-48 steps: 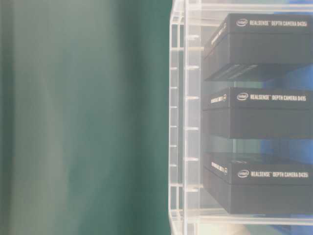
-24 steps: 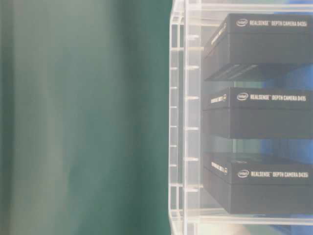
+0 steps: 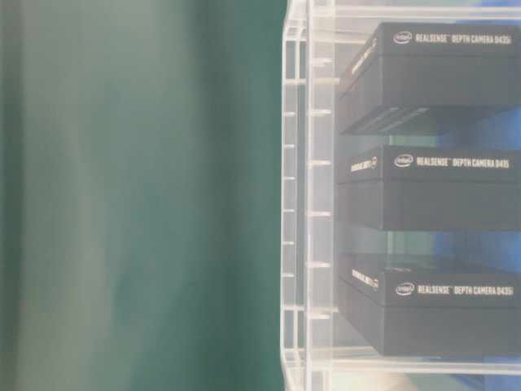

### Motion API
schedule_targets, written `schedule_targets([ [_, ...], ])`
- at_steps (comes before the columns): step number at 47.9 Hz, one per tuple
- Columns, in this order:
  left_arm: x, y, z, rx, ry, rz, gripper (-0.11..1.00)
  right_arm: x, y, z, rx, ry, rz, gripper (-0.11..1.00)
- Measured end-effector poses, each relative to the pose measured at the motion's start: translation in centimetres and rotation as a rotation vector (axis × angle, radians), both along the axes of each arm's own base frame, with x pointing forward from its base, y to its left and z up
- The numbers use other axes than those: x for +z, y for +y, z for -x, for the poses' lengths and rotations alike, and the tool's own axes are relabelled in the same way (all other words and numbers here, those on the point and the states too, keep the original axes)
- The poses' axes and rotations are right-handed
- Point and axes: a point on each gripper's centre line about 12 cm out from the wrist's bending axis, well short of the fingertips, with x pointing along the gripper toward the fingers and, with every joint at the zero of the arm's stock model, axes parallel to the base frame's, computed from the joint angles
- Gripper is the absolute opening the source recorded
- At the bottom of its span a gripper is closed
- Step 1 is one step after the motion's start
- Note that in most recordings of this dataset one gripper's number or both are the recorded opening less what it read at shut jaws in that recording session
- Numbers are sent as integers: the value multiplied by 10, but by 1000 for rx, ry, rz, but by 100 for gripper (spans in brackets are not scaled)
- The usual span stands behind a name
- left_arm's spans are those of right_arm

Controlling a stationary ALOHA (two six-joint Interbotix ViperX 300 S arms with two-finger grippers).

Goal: Take the box out of the case with the right arm.

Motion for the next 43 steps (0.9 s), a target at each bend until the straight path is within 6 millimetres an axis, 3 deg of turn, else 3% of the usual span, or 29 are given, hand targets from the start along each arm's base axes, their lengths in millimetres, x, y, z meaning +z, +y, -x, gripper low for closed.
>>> schedule_targets([
  [12, -2, 0, -1, 0, 31, 0, 0, -2, 0, -1, -16, 33, -4, 0],
  [18, -2, 0, 0, 0, 32, 0, 0, -2, 0, -1, -105, 33, -26, 0],
  [36, -2, 0, 0, -1, 37, 0, 0, -3, -1, 2, -885, 34, -190, 0],
  [43, -2, 0, 1, 1, 38, 0, 0, -3, -2, 3, -1108, 27, -233, 0],
])
